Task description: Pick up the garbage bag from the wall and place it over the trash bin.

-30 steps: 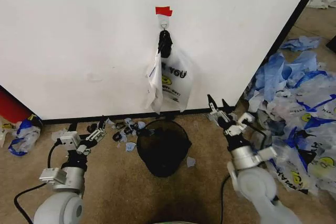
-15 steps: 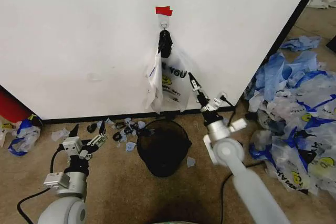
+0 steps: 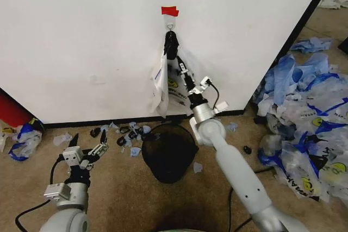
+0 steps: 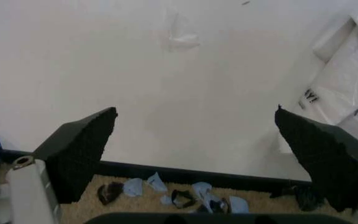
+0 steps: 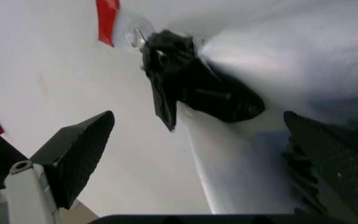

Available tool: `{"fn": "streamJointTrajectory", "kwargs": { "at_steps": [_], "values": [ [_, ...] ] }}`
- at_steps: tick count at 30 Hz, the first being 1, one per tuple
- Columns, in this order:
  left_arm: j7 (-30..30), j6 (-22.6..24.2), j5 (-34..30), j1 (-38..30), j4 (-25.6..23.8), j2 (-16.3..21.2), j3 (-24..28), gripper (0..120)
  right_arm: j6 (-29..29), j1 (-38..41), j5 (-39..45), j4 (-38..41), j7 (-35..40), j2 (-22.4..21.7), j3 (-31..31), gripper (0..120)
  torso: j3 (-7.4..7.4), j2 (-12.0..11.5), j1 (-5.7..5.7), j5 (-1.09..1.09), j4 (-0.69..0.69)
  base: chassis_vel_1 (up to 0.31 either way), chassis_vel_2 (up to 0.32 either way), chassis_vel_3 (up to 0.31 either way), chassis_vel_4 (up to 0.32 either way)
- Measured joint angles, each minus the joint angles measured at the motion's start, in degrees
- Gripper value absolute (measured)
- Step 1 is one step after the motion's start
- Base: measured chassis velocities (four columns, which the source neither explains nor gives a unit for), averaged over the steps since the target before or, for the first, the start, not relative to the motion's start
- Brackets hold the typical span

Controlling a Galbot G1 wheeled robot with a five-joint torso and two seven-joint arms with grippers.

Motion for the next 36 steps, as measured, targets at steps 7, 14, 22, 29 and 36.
{"fn": "streamJointTrajectory", "kwargs": {
  "at_steps": [7, 14, 22, 29, 36],
  "values": [
    [0.0, -0.9, 0.7, 0.8, 0.0, -1.2, -0.3, 100, 0.0, 2.8, 0.6, -4.7, -1.8, 1.3, -1.3, 100, 0.0, 0.0, 0.0, 0.0, 0.0, 0.0, 0.0, 0.0, 0.0],
    [-0.1, -1.7, 1.1, 1.7, -0.3, -2.2, -0.7, 100, 0.0, 5.4, 0.8, -8.6, -3.6, 2.6, -1.2, 100, 0.0, 0.0, 0.0, 0.01, 0.0, 0.0, 0.0, 0.0, 0.0],
    [-0.2, -2.7, 1.6, 2.4, -0.2, -3.4, -0.9, 99, 0.0, 7.4, 1.0, -11.1, -5.2, 4.0, -0.3, 100, 0.0, 0.0, -0.01, 0.0, 0.0, 0.0, 0.0, 0.0, 0.0],
    [-0.2, -2.8, 1.6, 2.1, 0.2, -3.5, -0.7, 99, 0.0, 6.7, 0.7, -9.9, -6.1, 4.2, -0.6, 100, 0.0, 0.0, -0.01, 0.01, 0.0, 0.0, 0.0, 0.0, 0.0],
    [-0.2, -2.9, 1.6, 1.7, 1.0, -3.4, -0.5, 99, -0.1, 5.9, 0.2, -8.8, -6.9, 3.6, -0.7, 100, 0.0, 0.0, -0.01, 0.0, 0.0, 0.0, 0.0, 0.0, 0.0]
  ]
}}
